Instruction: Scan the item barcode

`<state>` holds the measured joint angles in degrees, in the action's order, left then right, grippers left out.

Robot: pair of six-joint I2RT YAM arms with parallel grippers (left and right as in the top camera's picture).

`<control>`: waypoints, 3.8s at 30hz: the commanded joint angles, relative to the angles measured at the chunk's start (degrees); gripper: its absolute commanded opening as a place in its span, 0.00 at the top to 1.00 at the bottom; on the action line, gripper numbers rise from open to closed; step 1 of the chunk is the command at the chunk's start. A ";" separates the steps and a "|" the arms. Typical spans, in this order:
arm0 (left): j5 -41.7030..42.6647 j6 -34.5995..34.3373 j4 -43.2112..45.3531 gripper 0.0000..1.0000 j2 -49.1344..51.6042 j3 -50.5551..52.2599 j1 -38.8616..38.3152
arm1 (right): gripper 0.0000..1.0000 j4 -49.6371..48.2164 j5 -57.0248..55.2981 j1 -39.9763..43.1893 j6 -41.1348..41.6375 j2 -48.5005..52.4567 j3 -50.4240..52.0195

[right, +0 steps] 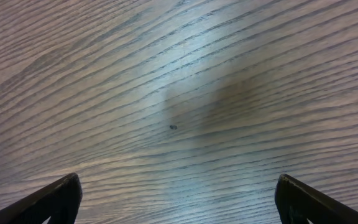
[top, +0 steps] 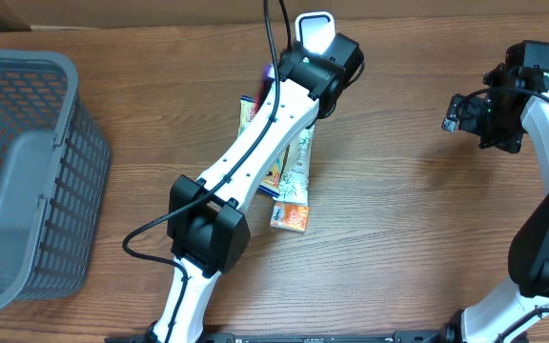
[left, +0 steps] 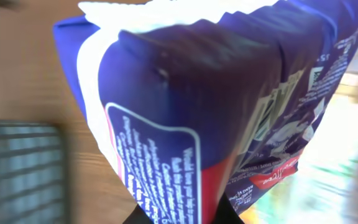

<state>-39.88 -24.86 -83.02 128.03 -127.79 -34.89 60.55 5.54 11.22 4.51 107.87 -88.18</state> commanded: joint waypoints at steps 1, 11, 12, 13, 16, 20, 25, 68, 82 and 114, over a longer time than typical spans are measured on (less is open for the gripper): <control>-18.16 0.92 -1.44 0.96 -1.73 -1.38 -0.04 | 0.00 -0.31 -0.37 0.11 0.20 -0.92 -1.95; 4.81 -0.85 -5.68 0.96 -1.70 0.07 -0.96 | 0.00 -0.31 -0.37 0.11 0.20 -0.92 -1.95; 6.36 -1.33 -5.84 0.96 -1.70 0.87 -1.31 | 0.00 -0.31 -0.37 0.11 0.20 -0.92 -1.95; 6.60 -2.16 -5.88 0.96 -1.73 1.90 -1.75 | 0.00 -0.33 -0.37 0.11 0.17 -0.92 -1.95; 5.77 -3.93 -5.05 0.96 -1.70 6.01 -3.13 | 0.00 -0.31 -0.35 0.11 0.20 -0.92 -1.95; 5.79 -3.91 -3.19 0.96 -1.70 10.88 -4.42 | 0.00 -0.33 -0.37 0.11 0.20 -0.92 -1.95; 6.78 -3.87 -3.23 0.96 -1.73 11.74 -5.92 | 0.00 -0.33 -0.37 0.11 0.17 -0.92 -1.95; 42.73 -2.27 -11.45 0.00 -1.77 -14.47 17.92 | 0.00 -2.71 7.02 0.09 0.22 -0.92 -1.95; 44.00 -2.38 -10.01 0.00 -1.77 -6.56 23.28 | 0.00 -0.76 29.09 -6.56 6.40 -0.48 4.02; 44.22 -2.38 -9.31 0.00 -1.77 -6.56 23.26 | 0.19 -41.05 40.44 -17.68 32.79 -0.48 34.77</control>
<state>3.92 -26.68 -92.36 127.28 -134.58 -11.86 20.60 49.67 -4.75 32.25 107.85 -53.87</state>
